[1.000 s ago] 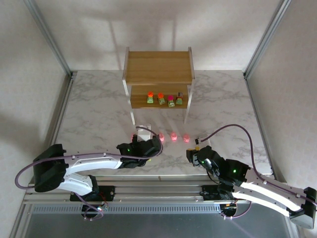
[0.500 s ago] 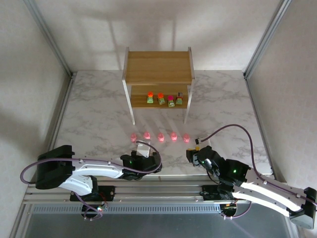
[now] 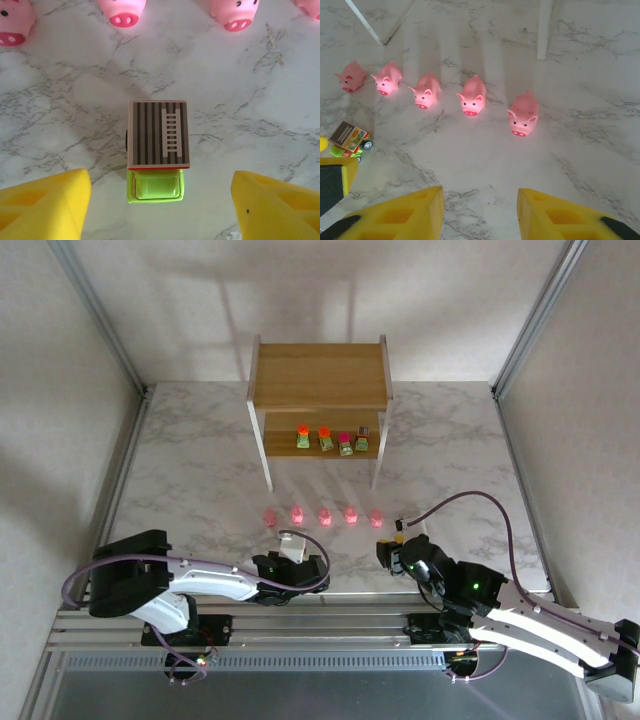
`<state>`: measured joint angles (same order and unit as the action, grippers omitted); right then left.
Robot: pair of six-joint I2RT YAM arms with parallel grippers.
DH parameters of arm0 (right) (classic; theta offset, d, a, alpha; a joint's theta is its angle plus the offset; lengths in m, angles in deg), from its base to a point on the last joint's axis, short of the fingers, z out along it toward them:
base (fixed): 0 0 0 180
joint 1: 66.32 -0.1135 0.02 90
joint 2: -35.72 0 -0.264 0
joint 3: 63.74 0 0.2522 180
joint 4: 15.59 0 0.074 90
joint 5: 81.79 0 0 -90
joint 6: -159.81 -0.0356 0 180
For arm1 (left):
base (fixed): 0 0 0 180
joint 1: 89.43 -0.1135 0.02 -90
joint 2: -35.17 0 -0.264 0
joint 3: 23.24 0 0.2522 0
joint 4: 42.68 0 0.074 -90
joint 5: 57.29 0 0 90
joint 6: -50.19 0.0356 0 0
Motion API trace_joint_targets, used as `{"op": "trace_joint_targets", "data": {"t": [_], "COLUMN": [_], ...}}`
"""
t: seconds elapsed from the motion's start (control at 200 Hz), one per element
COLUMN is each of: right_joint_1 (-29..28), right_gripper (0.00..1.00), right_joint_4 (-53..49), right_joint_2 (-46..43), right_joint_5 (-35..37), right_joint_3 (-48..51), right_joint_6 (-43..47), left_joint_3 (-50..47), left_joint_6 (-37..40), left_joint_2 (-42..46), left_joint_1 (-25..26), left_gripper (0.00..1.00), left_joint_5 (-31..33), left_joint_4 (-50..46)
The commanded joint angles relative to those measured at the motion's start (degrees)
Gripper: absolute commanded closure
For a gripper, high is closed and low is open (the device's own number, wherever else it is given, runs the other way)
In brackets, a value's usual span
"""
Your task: Place and organize the plastic toys onto the shelf
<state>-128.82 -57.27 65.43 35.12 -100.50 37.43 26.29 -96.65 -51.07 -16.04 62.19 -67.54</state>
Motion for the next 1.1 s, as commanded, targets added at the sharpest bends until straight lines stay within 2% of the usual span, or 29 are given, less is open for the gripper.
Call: {"op": "trace_joint_targets", "data": {"t": [0.0,0.125,0.621,0.991,1.091], "right_joint_1": [-0.3,-0.3,-0.3,-0.3,-0.3], "right_gripper": [0.58,0.58,0.62,0.63,0.63], "right_joint_4": [-0.5,-0.6,-0.7,-0.7,-0.7], "right_joint_2": [-0.6,-0.9,-1.0,-0.9,-0.8], "right_joint_5": [0.0,0.0,-0.1,0.1,0.1], "right_joint_3": [0.9,0.9,1.0,1.0,1.0], "right_joint_6": [0.0,0.0,-0.1,-0.2,-0.2], "left_joint_3": [0.0,0.2,-0.1,-0.3,-0.2], "left_joint_6": [-0.2,0.5,4.7,4.2,4.3], "left_joint_2": [-1.9,-3.0,-5.3,-6.6,-6.8], "left_joint_1": [0.2,-0.3,-3.2,-3.9,-3.8], "left_gripper": [0.28,0.33,0.40,0.56,0.68], "left_joint_5": [-0.5,-0.6,-0.1,-2.5,-2.6], "left_joint_4": [0.3,0.8,3.8,4.5,4.4]}}
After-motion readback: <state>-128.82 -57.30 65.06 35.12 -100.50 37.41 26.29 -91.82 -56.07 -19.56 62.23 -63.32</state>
